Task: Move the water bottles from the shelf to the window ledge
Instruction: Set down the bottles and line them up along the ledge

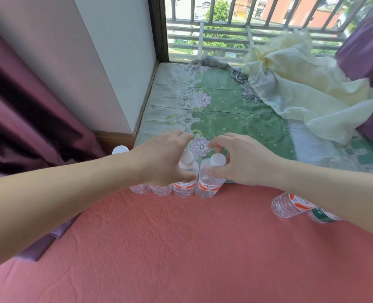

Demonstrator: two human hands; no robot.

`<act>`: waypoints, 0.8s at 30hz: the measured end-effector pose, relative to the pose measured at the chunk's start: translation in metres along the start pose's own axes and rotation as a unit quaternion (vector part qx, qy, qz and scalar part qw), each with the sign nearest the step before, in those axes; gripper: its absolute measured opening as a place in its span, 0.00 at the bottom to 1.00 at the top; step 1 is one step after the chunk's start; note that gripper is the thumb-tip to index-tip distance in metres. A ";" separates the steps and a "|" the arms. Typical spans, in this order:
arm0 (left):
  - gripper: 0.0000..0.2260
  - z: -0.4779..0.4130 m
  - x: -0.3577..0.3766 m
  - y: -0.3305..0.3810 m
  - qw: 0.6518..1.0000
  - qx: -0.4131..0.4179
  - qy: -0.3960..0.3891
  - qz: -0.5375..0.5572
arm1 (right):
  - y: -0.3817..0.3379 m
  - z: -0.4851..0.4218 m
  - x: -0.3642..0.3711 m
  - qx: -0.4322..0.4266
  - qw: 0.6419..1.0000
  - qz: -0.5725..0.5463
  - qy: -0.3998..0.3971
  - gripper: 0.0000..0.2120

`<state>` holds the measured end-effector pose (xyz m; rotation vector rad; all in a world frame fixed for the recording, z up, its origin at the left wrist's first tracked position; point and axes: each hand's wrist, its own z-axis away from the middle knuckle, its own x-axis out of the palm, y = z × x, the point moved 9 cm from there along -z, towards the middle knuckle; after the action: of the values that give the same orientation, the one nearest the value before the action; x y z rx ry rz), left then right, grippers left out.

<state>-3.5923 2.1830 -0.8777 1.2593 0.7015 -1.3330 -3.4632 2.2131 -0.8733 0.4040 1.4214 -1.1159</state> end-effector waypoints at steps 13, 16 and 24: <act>0.28 -0.027 -0.045 -0.009 0.998 0.007 0.049 0.024 | 0.015 -0.011 -0.046 0.078 0.995 0.031 0.051 0.29; 0.28 -0.032 -0.049 -0.018 0.999 0.002 0.050 0.017 | 0.020 -0.018 -0.048 0.090 0.993 0.063 0.039 0.30; 0.29 -0.048 -0.049 0.018 0.999 0.013 0.039 0.013 | 0.031 -0.002 -0.076 0.105 0.988 0.094 0.063 0.30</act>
<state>-3.5715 2.2395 -0.8398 1.3421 0.7222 -1.2810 -3.4234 2.2571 -0.8165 0.7559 1.3478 -1.1041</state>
